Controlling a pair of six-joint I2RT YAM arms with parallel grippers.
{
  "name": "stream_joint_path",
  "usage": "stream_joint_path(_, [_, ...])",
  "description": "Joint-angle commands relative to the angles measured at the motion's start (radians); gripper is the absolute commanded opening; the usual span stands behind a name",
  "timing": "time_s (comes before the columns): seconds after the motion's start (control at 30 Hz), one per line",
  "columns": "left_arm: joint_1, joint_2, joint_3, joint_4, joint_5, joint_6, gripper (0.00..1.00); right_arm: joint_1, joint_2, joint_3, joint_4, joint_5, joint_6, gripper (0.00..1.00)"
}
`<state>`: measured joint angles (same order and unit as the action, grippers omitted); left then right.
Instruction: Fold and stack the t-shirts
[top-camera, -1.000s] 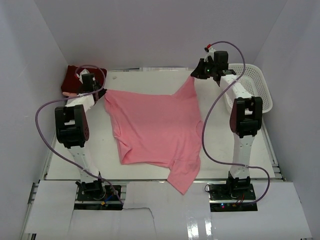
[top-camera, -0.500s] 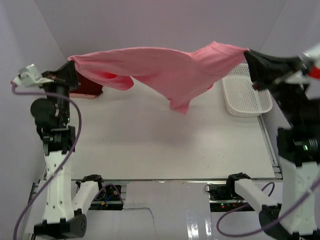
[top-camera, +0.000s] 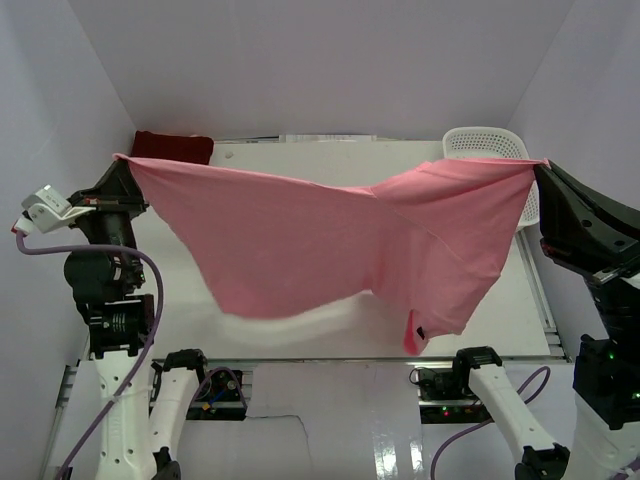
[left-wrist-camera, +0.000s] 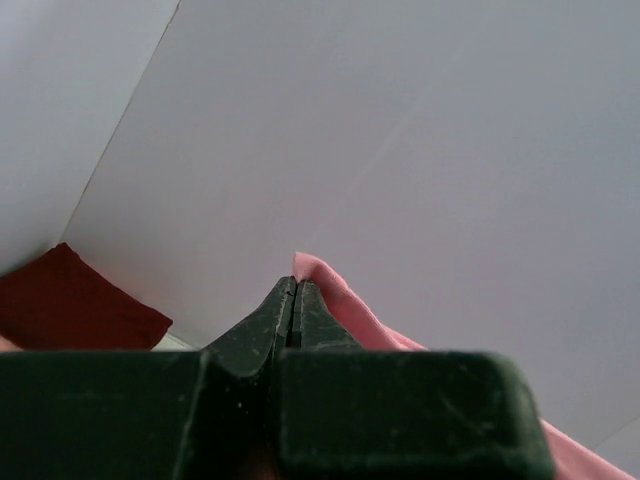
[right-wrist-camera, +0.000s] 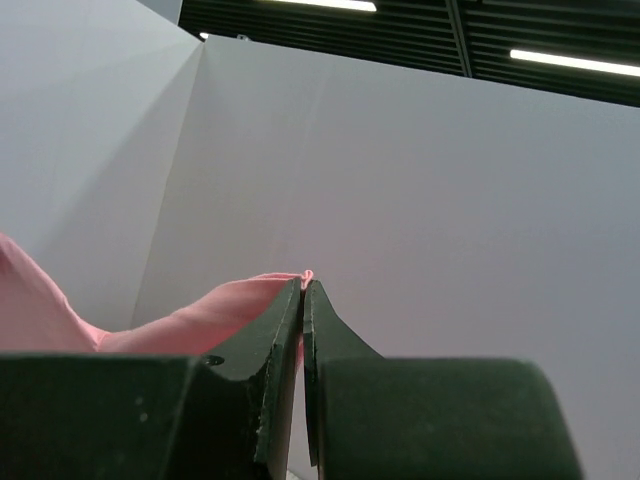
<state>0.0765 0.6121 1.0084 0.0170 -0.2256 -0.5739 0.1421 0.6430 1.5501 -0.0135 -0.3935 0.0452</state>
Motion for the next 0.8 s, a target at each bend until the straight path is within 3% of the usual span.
stream_joint_path(0.0, [0.006, -0.025, 0.015, -0.011, -0.05, -0.007, 0.0, -0.003, -0.034, -0.004, 0.038, 0.024, -0.008, 0.08])
stream_joint_path(0.2, [0.006, -0.009, -0.089, 0.008, -0.049, -0.037, 0.0, -0.003, 0.012, -0.139, 0.084, 0.054, 0.027, 0.08])
stream_joint_path(0.43, [0.006, 0.136, -0.232, 0.072, 0.018, -0.098, 0.0, -0.001, 0.266, -0.271, 0.13, -0.036, 0.111, 0.08])
stream_joint_path(0.77, [0.006, 0.061, -0.081, 0.037, 0.017, -0.024, 0.0, -0.001, 0.207, -0.187, 0.141, -0.077, 0.116, 0.08])
